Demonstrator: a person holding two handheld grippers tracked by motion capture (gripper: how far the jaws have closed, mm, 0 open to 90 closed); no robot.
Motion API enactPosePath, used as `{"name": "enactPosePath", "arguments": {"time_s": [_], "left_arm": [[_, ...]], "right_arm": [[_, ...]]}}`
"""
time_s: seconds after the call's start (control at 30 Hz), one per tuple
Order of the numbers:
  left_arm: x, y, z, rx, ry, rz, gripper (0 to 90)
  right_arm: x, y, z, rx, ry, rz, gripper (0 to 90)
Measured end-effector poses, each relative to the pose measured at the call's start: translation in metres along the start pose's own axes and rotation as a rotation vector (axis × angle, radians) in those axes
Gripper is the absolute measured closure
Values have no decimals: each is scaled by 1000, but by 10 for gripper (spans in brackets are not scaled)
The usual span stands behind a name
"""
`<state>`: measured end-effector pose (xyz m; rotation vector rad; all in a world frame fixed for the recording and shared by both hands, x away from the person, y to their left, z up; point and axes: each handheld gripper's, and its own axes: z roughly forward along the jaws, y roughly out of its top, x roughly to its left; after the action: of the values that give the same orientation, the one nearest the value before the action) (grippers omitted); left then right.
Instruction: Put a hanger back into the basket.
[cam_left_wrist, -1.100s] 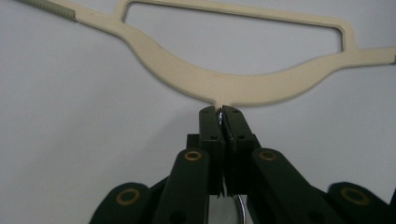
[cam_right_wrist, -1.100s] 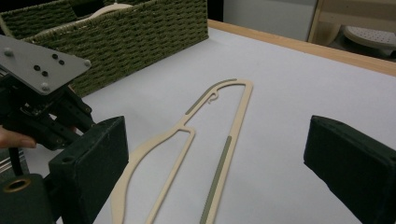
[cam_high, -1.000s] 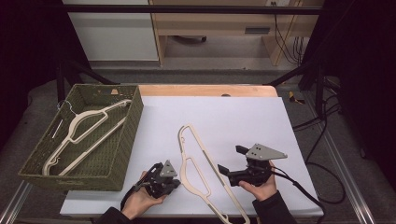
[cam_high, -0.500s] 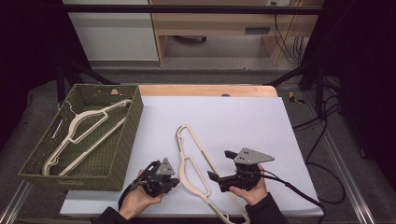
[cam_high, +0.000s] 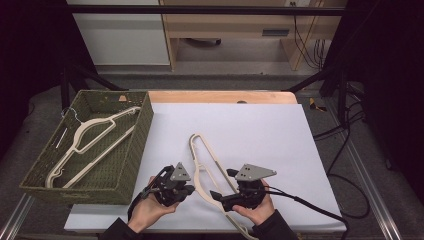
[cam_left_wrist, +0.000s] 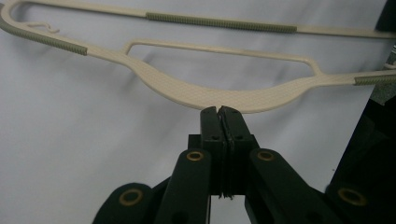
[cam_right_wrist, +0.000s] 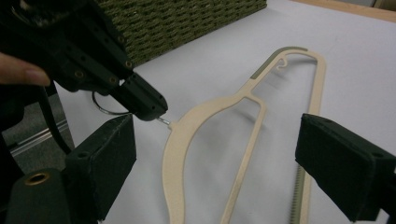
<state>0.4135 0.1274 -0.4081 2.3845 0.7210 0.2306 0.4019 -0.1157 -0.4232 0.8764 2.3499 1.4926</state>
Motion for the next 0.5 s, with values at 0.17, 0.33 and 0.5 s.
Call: {"name": "enactPosePath", "arguments": {"time_s": [0.17, 0.33, 0.5], "left_arm": [[-2, 10, -4, -3, 3, 7, 888], [-4, 18, -6, 10, 16, 21, 888], [-5, 25, -5, 14, 18, 21, 888]], "right_arm": [[7, -2, 10, 42, 6, -25, 147], [9, -6, 16, 66, 5, -19, 201], [10, -8, 18, 85, 15, -33, 289]]}}
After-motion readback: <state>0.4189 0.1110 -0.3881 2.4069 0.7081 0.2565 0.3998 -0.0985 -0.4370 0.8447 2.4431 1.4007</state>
